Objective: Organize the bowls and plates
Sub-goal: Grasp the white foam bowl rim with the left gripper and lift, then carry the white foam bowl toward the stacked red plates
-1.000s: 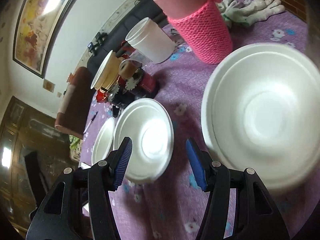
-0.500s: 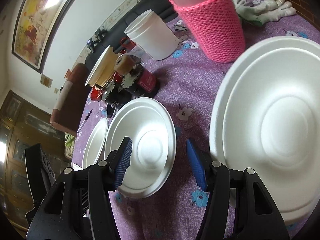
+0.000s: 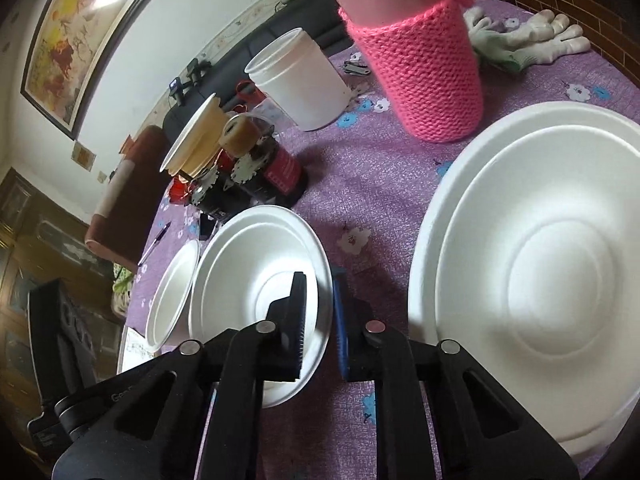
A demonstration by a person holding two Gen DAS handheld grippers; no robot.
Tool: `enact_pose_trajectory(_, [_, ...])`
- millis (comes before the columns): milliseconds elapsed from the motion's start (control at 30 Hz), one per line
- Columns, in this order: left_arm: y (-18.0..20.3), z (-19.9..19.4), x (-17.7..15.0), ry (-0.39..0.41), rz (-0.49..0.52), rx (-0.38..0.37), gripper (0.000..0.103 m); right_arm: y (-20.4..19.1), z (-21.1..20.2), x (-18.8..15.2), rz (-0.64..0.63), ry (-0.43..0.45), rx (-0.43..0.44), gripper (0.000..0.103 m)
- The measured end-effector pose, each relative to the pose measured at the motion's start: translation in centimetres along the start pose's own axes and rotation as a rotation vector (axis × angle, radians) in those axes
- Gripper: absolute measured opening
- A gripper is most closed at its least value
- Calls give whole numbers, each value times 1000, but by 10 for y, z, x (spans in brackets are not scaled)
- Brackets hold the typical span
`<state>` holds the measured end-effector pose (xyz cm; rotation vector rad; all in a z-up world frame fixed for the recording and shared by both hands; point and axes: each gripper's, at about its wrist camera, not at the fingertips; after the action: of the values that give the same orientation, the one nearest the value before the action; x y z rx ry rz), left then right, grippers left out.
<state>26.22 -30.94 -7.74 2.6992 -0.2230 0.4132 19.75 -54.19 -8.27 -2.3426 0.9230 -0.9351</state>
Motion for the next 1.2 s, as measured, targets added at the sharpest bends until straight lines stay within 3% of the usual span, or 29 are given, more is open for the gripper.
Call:
enact_pose_trajectory(367, [-9, -16, -15, -3, 10, -6, 11, -11, -20, -13, -29, -8, 5, 10])
enact_pose_trajectory(900, [-27, -75, -97, 61, 90, 33, 11, -16, -96, -101, -47, 25, 64, 10])
enact_pose_trajectory(1200, [-37, -116, -143, 178, 163, 118, 11, -24, -126, -153, -91, 26, 101, 10])
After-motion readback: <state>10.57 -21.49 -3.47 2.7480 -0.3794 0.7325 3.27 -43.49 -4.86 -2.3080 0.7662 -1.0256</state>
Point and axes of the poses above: each gripper's, at about its wrist camera, not at the fingertips, and z roughly the way its jaws point, y to its right, x to its top, and after that the axes turned 4 degrees about x, right-handed
